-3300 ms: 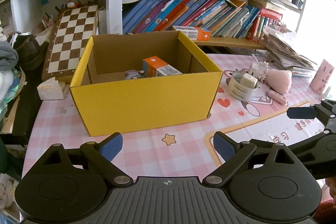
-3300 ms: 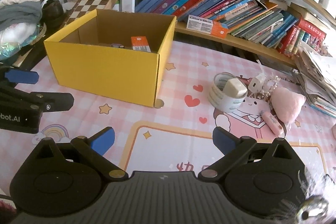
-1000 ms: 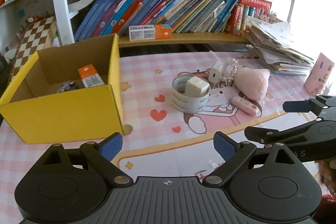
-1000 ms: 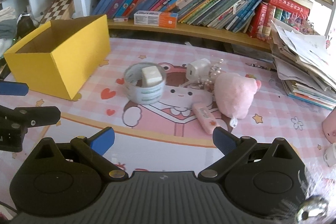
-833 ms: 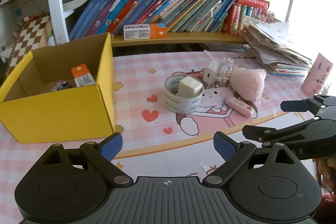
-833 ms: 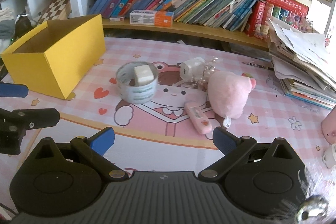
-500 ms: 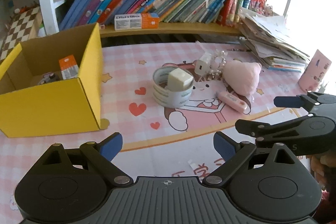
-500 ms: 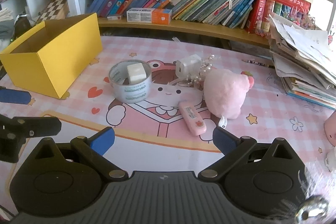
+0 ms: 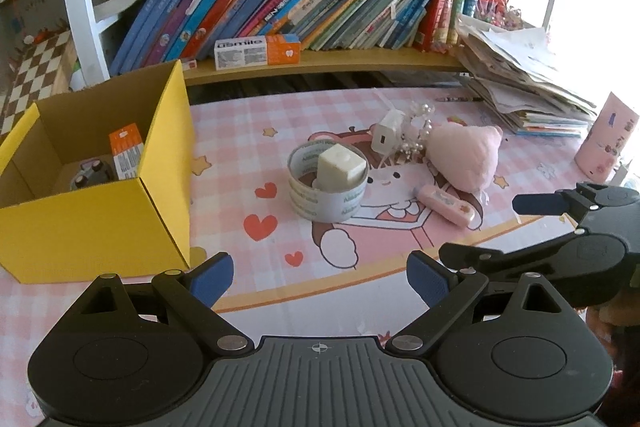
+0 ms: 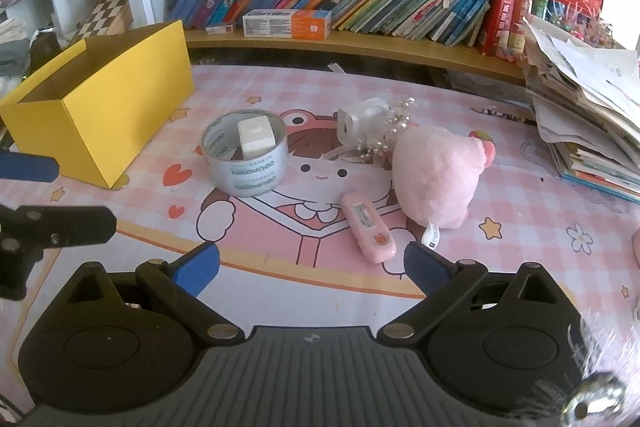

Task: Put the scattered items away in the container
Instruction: 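Reach the left tool to the tape roll while the right tool approaches the pink tube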

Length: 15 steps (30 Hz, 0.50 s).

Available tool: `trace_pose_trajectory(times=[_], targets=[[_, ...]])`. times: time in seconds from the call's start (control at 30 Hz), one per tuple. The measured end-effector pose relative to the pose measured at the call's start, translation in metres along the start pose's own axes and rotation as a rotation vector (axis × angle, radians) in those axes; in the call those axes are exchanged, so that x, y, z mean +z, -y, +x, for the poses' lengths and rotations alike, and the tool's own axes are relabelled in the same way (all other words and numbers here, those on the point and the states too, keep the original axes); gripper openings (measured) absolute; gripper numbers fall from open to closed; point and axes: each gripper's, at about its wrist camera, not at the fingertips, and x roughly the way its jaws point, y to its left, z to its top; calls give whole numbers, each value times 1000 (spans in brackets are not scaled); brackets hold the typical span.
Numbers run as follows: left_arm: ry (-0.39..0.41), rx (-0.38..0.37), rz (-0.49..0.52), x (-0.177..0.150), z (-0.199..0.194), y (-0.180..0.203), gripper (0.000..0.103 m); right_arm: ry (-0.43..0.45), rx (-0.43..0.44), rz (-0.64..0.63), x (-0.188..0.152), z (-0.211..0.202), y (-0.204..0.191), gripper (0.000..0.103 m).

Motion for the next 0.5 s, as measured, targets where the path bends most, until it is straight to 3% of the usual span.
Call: trace_pose_trajectory(times=[0.33, 0.5], targets=[[-34, -25, -8, 6, 14, 5, 95, 8, -10, 16, 2, 10, 9, 98], [-51, -21, -35, 9, 24, 4, 95, -11, 9, 25, 2, 17, 13, 92]])
